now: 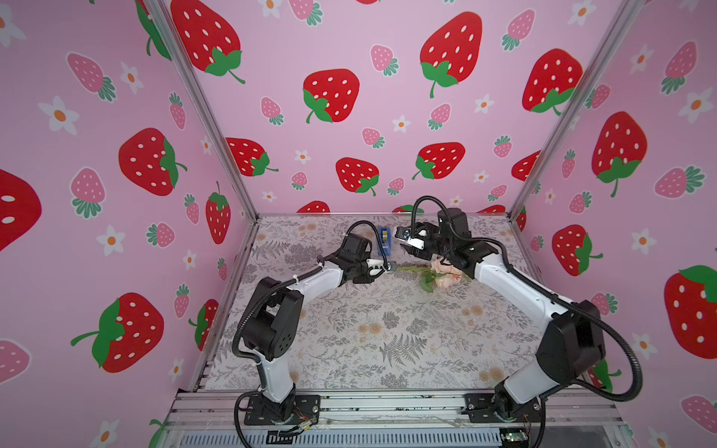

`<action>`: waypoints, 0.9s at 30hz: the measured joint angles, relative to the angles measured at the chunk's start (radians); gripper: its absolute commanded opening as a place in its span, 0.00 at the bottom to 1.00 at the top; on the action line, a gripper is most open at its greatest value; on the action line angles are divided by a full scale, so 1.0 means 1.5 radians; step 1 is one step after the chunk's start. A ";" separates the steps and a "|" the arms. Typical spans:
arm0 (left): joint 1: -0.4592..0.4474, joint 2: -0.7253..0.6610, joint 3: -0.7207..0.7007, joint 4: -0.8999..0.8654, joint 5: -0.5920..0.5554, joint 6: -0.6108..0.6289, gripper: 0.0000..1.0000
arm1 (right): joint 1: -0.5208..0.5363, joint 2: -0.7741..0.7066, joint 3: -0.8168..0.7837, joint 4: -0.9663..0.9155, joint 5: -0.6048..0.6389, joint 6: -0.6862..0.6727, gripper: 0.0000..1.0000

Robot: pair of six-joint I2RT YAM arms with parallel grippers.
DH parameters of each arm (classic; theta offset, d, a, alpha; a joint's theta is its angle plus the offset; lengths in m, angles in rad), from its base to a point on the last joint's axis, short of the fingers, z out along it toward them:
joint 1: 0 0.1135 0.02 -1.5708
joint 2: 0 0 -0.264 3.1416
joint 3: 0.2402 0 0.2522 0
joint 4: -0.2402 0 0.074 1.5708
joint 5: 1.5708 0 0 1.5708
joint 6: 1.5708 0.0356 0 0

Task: Wrap bouquets with tape
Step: Wrap the tape around the bouquet.

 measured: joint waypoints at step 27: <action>-0.015 -0.086 -0.083 0.097 -0.108 0.082 0.00 | -0.016 0.281 0.293 -0.385 -0.078 -0.040 0.50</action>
